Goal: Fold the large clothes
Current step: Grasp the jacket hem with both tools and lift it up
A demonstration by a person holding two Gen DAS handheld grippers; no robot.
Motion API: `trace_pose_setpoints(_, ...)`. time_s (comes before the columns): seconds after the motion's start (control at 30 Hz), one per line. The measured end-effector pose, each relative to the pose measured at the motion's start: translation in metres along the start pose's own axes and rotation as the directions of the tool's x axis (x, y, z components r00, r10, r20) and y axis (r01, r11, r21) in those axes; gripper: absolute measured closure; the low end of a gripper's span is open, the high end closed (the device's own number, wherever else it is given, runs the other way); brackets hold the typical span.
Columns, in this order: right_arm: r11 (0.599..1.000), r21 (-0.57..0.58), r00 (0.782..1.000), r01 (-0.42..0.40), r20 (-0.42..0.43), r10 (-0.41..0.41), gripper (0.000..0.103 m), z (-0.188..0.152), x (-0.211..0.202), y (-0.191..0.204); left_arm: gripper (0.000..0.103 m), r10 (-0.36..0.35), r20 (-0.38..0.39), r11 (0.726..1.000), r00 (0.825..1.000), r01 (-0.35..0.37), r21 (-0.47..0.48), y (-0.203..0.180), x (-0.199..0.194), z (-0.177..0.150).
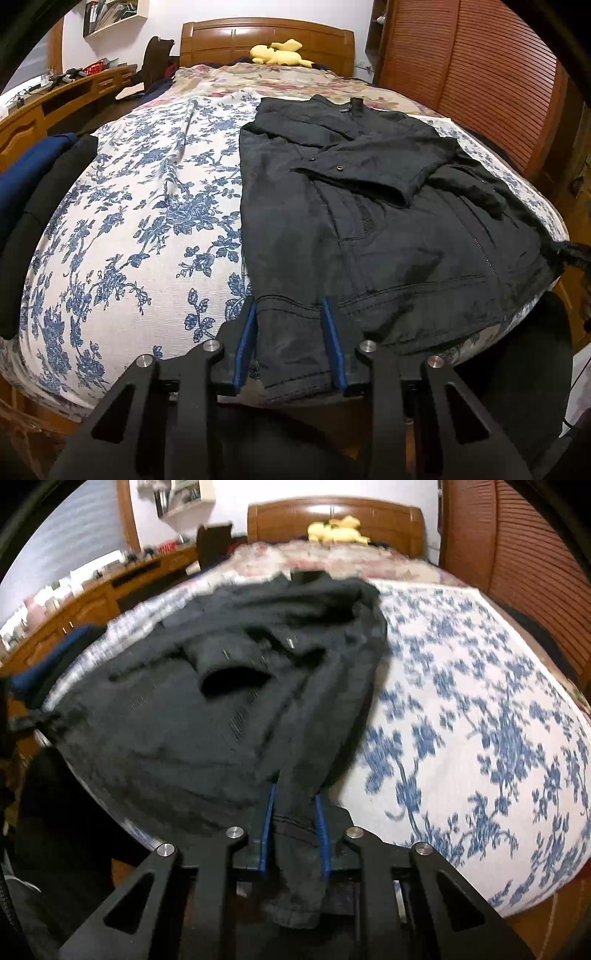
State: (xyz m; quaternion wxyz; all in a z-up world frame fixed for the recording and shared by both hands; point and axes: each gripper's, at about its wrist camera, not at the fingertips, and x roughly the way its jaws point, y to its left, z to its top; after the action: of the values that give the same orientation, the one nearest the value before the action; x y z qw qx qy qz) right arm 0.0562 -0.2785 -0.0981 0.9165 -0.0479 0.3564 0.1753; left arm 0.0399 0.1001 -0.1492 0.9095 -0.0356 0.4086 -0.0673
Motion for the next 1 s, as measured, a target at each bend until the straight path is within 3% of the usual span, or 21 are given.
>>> trace_pose_setpoints(0.17,1.000,0.008,0.999,-0.028,0.016,0.028,0.083,0.002,-0.002,-0.004,0.066,0.001,-0.011,1.000,1.000,-0.001,-0.004,0.001,0.002,0.000)
trace_pose_setpoints(0.4,0.998,0.062,0.997,0.008,-0.080,-0.003,0.077,-0.008,0.018,-0.016,0.067,0.007,-0.007,1.000,1.000,-0.007,0.020,0.000,0.003,-0.002)
trace_pose_setpoints(0.47,0.997,0.082,0.995,-0.009,-0.096,0.017,0.075,-0.011,0.026,-0.022,0.091,0.009,0.005,1.000,1.000,-0.009,0.026,0.000,0.001,-0.001)
trace_pose_setpoints(0.53,0.995,0.099,0.995,-0.024,-0.096,0.033,0.076,-0.010,0.028,-0.025,0.096,0.009,0.015,1.000,1.000,-0.010,0.024,0.000,-0.003,0.002)
trace_pose_setpoints(0.67,0.996,0.076,0.995,-0.043,-0.081,0.050,0.091,0.003,0.025,-0.022,0.097,0.036,0.065,0.997,0.997,-0.041,0.065,-0.011,-0.019,0.012)
trace_pose_setpoints(0.83,0.996,0.067,0.998,-0.056,0.040,0.054,0.093,0.033,-0.007,-0.018,0.098,0.015,0.148,0.997,0.989,-0.026,0.072,-0.022,-0.049,0.037)
trace_pose_setpoints(1.0,0.995,0.052,0.980,-0.081,0.185,0.070,0.096,0.071,-0.049,-0.015,0.098,-0.007,0.247,0.995,0.969,-0.018,0.098,-0.038,-0.081,0.074)
